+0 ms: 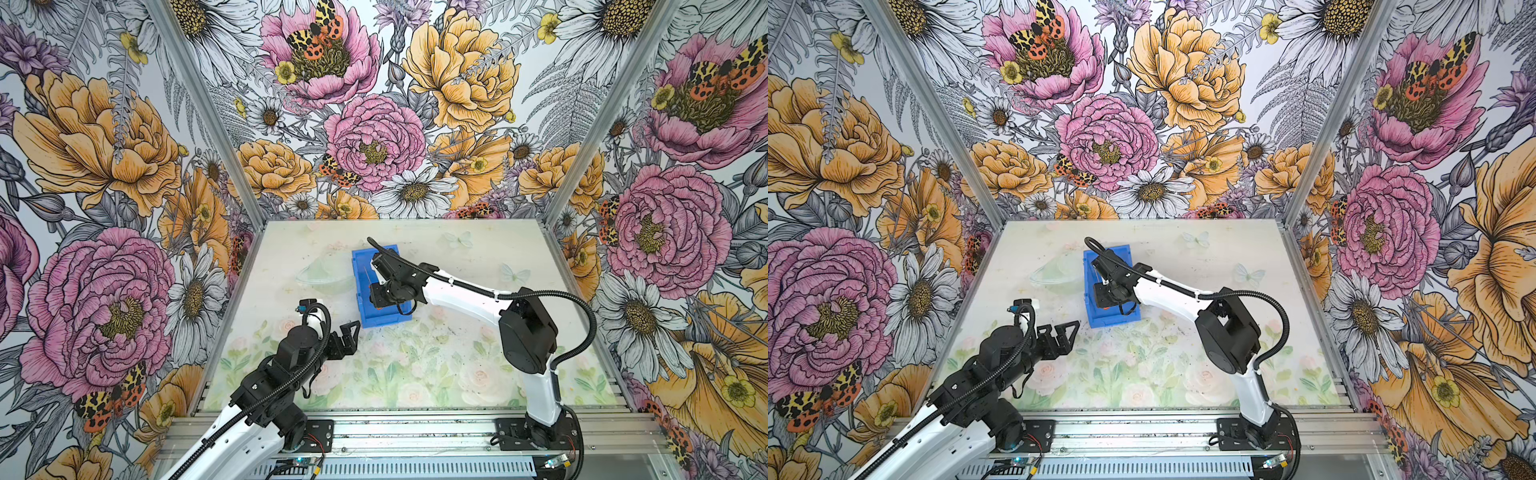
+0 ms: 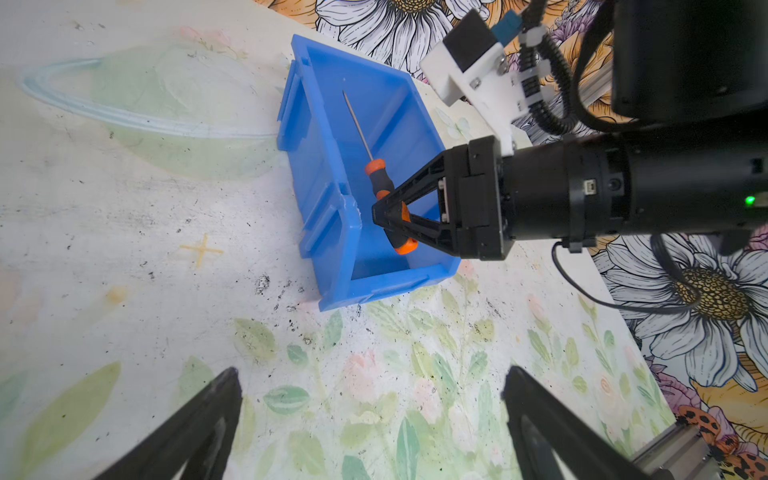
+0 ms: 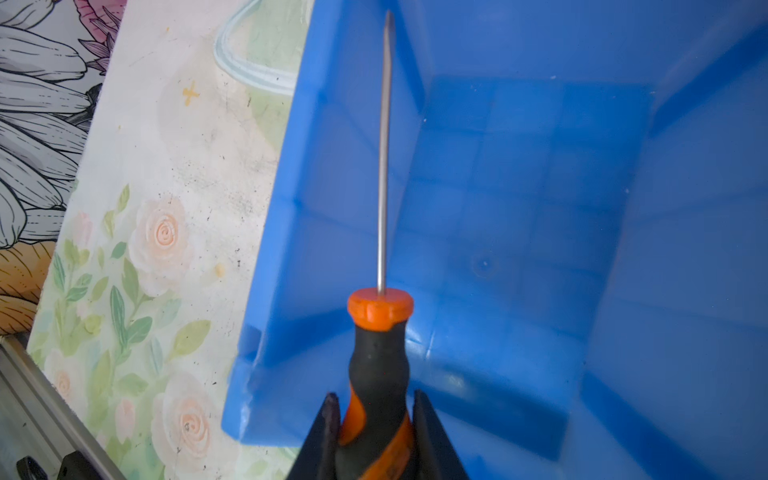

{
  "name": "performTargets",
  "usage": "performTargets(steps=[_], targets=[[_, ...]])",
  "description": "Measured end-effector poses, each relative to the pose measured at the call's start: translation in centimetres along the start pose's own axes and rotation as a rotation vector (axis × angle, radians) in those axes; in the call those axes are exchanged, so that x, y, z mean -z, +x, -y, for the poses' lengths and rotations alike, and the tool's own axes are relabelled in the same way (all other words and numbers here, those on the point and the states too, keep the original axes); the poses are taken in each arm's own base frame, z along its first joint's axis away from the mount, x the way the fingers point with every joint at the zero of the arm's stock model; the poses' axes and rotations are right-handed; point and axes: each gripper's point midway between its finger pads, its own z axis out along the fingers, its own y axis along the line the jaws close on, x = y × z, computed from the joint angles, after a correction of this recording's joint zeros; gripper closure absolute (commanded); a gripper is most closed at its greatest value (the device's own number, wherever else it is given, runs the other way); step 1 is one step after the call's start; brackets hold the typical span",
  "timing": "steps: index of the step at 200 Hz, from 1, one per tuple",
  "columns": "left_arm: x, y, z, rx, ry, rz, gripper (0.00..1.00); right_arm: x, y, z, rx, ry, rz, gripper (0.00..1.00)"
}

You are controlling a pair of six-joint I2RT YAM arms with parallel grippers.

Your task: Put the screwdriver in the bin

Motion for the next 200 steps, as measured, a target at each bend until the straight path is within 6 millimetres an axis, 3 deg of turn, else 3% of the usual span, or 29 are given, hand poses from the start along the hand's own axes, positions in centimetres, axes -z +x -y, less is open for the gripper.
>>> performTargets(steps=[10,35,79,114,119,129,135,161,200], targets=[[0.0,0.0,0.1,0.001,0.003,0.001,0.01,-0.2,0.0,0.2,-0.004,0.003,-0.004,0.99],[-0.2,0.0,0.0,0.000,0.000,-0.004,0.01,-0.5,-0.1,0.5,-0.011,0.007,-0.004,0.76],[-0.4,-0.1,-0.1,0.006,-0.001,-0.007,0.01,-0.4,-0.7,0.2,-0.023,0.001,0.012,0.44],[-0.5,-0.3,-0.2,0.007,0.002,-0.005,0.02,-0.3,-1.1,0.2,-0.026,0.011,0.029,0.25],[-0.5,-0.3,-0.2,0.008,0.001,-0.004,0.01,-0.2,-1.2,0.3,-0.024,0.015,0.032,0.21],[-0.5,-0.4,-0.3,0.010,-0.002,0.000,0.01,0.1,-1.3,0.2,-0.026,0.021,0.042,0.03],[-0.5,-0.5,-0.3,0.012,-0.003,0.003,0.01,0.4,-1.5,0.2,-0.016,0.025,0.050,0.01],[-0.5,-0.9,-0.9,0.020,-0.026,0.019,0.01,3.9,-2.4,0.2,0.008,0.045,0.124,0.01],[-0.5,-1.9,-2.9,0.033,-0.119,0.067,0.01,13.2,-3.8,1.2,0.049,0.092,0.321,0.01]])
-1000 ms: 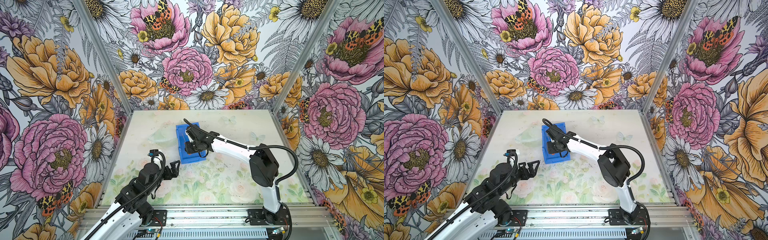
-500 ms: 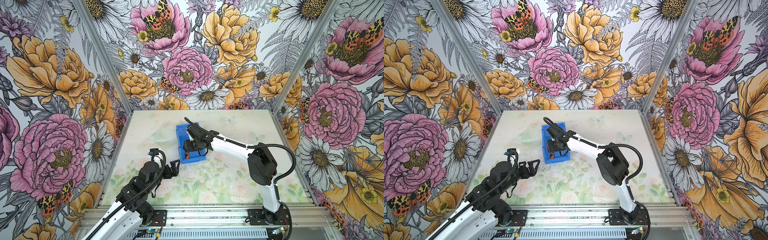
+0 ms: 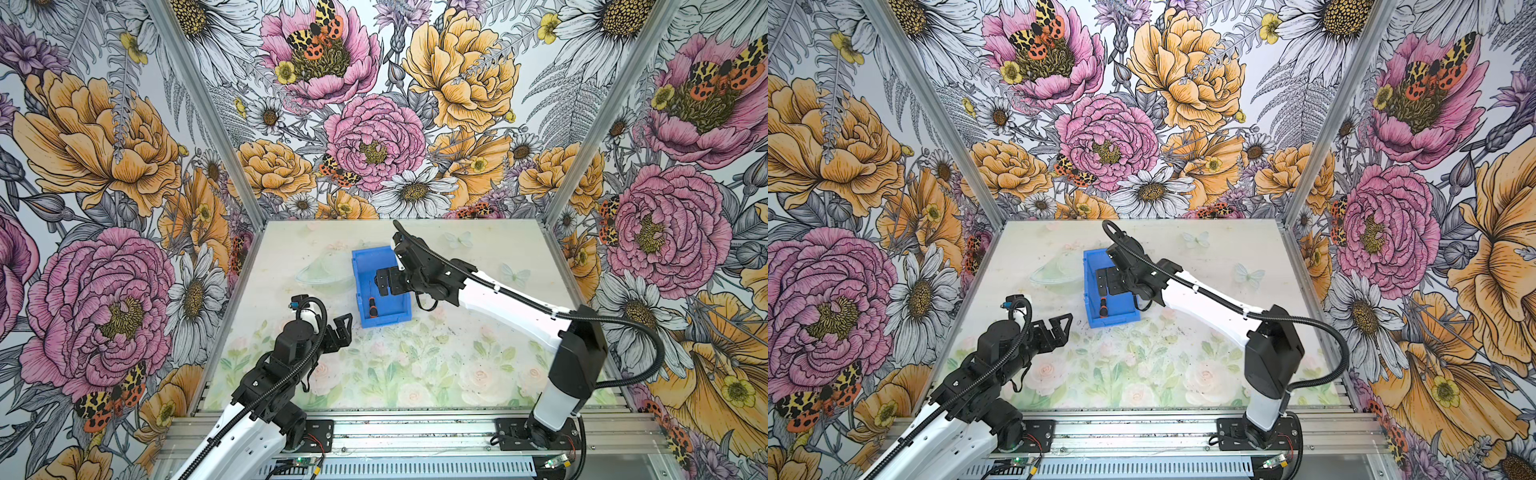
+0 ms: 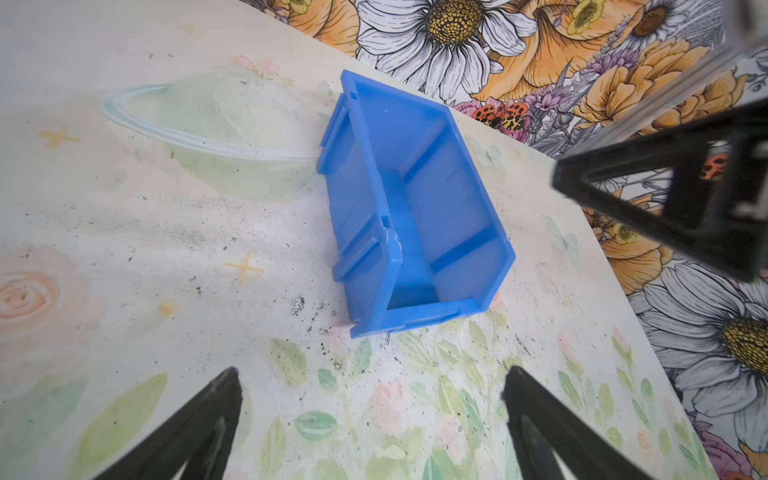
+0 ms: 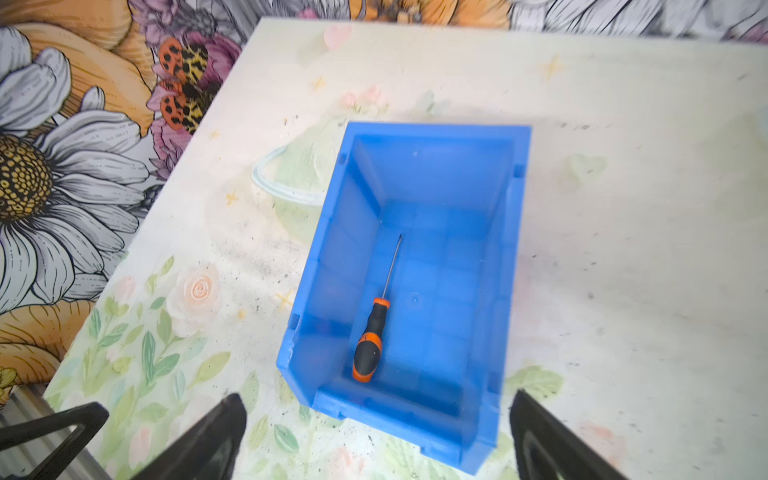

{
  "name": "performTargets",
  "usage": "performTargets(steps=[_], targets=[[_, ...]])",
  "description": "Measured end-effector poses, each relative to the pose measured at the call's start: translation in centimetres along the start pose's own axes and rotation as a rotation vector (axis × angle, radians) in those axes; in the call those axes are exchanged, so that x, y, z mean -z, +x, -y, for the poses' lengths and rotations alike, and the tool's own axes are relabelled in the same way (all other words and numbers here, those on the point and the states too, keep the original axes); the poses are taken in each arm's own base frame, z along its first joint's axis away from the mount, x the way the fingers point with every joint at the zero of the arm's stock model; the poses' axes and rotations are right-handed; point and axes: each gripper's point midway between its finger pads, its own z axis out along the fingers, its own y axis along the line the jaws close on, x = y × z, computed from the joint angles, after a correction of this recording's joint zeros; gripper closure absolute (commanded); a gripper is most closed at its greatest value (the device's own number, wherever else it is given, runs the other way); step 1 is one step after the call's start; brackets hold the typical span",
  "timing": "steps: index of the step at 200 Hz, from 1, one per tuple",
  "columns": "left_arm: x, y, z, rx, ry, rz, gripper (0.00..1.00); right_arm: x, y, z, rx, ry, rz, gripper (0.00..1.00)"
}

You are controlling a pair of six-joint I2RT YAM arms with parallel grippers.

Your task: Put the screwdriver in the bin

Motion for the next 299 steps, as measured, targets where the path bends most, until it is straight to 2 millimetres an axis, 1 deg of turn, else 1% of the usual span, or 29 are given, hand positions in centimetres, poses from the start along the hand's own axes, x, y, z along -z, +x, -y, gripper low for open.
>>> performTargets(steps=[11,20,29,39,41,46,48,53,62,77,85,100,117,129,148,178,200,223,258,287,299], targets=[[0.0,-0.3,-0.8,0.003,-0.038,0.018,0.01,2.1,-0.6,1.3,-0.005,0.027,0.049,0.00],[0.0,-0.6,-1.3,0.004,-0.068,0.034,0.01,3.3,-0.7,2.7,-0.013,0.048,0.075,0.01],[0.1,-0.9,-1.9,0.005,-0.099,0.052,0.01,4.3,-0.6,4.8,-0.032,0.090,0.095,0.01],[0.1,-1.3,-2.7,0.001,-0.141,0.075,0.01,5.4,-0.2,7.8,-0.061,0.157,0.120,0.01],[0.1,-1.4,-2.8,-0.001,-0.148,0.078,0.01,5.4,0.0,8.2,-0.063,0.165,0.120,0.00],[0.2,-1.6,-3.3,-0.010,-0.172,0.088,0.02,6.0,0.4,10.1,-0.078,0.207,0.130,0.01],[0.2,-1.7,-3.4,-0.010,-0.177,0.091,0.01,6.1,0.5,10.5,-0.082,0.215,0.131,0.00],[0.2,-1.9,-3.8,-0.018,-0.200,0.101,0.01,6.7,1.1,12.3,-0.099,0.258,0.138,0.01],[0.3,-2.3,-4.4,-0.029,-0.234,0.119,0.01,7.6,1.9,15.1,-0.124,0.328,0.151,0.01],[0.3,-3.4,-5.0,-0.060,-0.259,0.166,0.01,9.4,3.4,19.9,-0.169,0.465,0.184,0.01],[0.3,-3.9,-5.4,-0.076,-0.277,0.197,0.01,10.2,4.1,22.0,-0.186,0.522,0.205,0.01],[0.3,-4.8,-6.1,-0.111,-0.317,0.241,0.01,11.4,5.7,25.3,-0.208,0.587,0.249,0.00],[0.2,-5.9,-7.4,-0.148,-0.377,0.276,0.01,12.3,7.8,28.3,-0.192,0.648,0.287,0.01],[-0.1,-6.5,-8.3,-0.167,-0.416,0.292,0.01,12.1,8.9,29.3,-0.159,0.665,0.293,0.00],[-1.2,-6.8,-10.0,-0.198,-0.469,0.302,0.01,10.9,10.1,30.8,-0.100,0.676,0.274,0.01],[-3.9,-5.7,-12.3,-0.247,-0.507,0.273,0.01,8.6,11.0,33.4,-0.070,0.665,0.278,0.01],[-6.0,-5.4,-13.3,-0.283,-0.510,0.253,0.01,7.0,11.4,35.1,-0.074,0.652,0.295,0.00],[-8.1,-5.9,-13.8,-0.307,-0.486,0.265,0.01,5.7,10.8,36.4,-0.071,0.634,0.333,0.01],[-11.0,-6.4,-14.0,-0.334,-0.426,0.273,0.01,4.0,10.5,36.9,-0.052,0.602,0.357,0.00],[-12.6,-7.7,-13.3,-0.354,-0.365,0.308,0.01,3.6,9.8,37.0,-0.039,0.590,0.397,0.00],[-13.2,-7.9,-13.1,-0.358,-0.343,0.321,0.01,3.7,9.6,37.3,-0.040,0.595,0.414,0.01]])
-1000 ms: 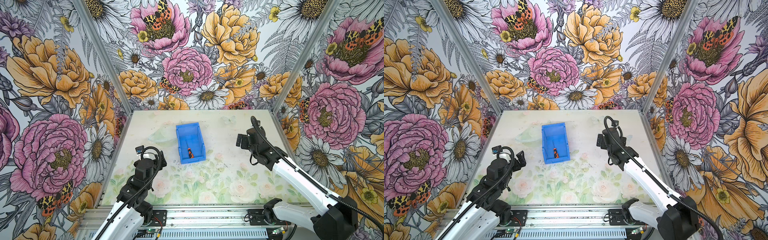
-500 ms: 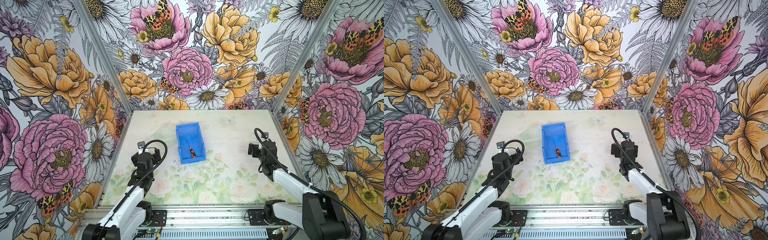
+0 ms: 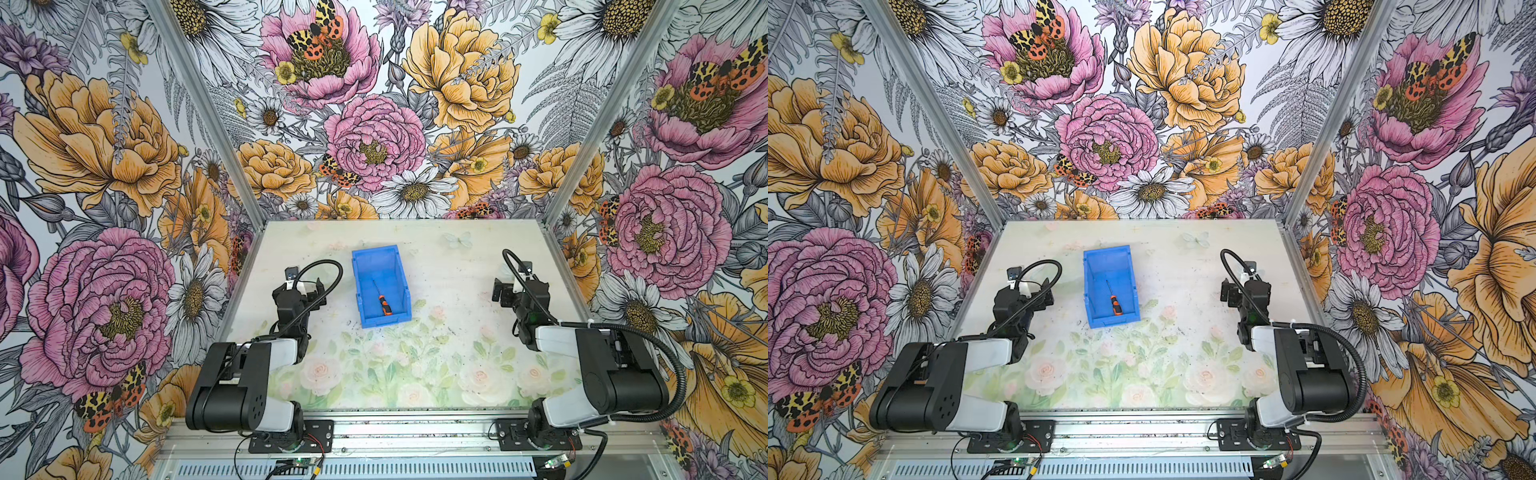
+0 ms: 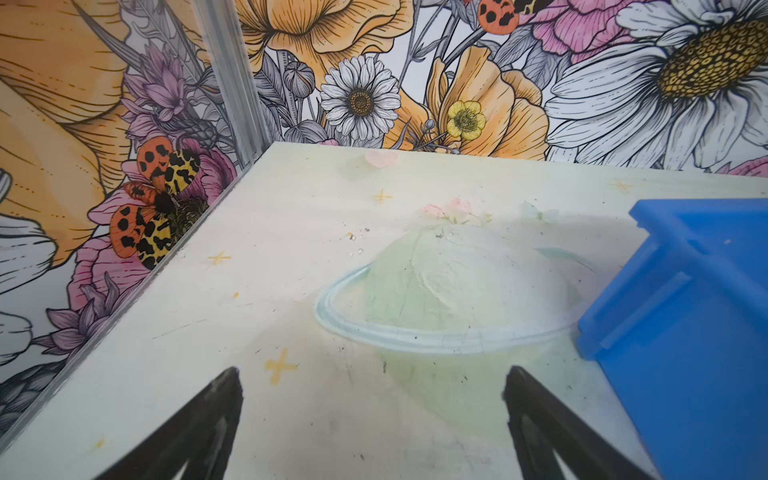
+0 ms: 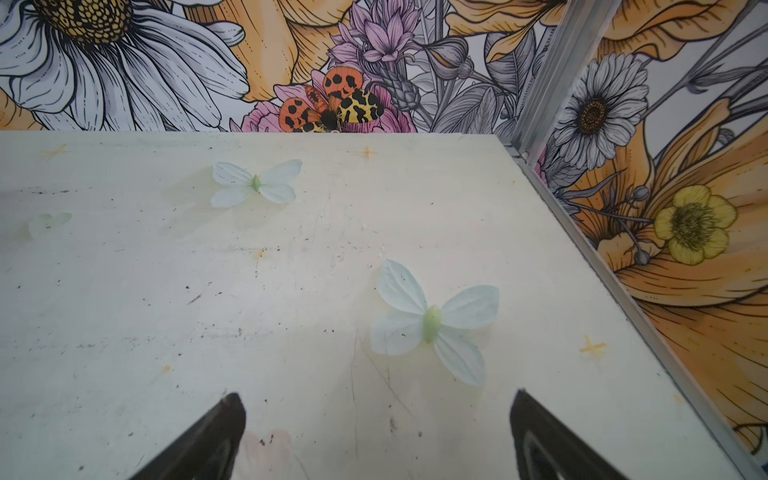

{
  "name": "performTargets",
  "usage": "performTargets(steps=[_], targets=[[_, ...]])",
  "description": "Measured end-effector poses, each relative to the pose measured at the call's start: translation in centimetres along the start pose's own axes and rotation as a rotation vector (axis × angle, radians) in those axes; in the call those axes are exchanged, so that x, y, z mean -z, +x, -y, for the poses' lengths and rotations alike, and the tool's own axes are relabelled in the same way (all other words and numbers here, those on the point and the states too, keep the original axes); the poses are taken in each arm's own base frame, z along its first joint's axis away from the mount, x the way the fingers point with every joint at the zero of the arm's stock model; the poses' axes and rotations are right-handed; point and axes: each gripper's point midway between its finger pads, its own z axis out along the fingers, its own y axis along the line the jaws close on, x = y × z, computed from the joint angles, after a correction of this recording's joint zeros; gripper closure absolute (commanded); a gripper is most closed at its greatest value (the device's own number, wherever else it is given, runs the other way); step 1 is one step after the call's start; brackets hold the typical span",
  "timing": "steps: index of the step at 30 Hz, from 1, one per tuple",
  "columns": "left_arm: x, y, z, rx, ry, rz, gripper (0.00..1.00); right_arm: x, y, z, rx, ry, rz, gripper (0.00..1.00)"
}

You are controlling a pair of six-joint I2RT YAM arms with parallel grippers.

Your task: Put the screwdriver in the bin

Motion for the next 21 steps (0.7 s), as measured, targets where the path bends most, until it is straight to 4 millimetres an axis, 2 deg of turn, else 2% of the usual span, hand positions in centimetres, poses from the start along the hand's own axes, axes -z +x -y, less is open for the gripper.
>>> performTargets(steps=[5,11,21], targets=[[-0.9,1.4,0.2,-0.005,0.024,-0.020,0.01,0.1,-0.3,0.4,-0.010,0.011,0.039,0.00],[-1.2,0.4,0.0,0.003,0.019,0.009,0.01,0.2,-1.1,0.4,-0.017,0.012,0.074,0.01],[-1.2,0.2,0.0,0.005,0.021,0.016,0.01,0.2,-1.2,0.4,-0.021,0.012,0.081,0.00]])
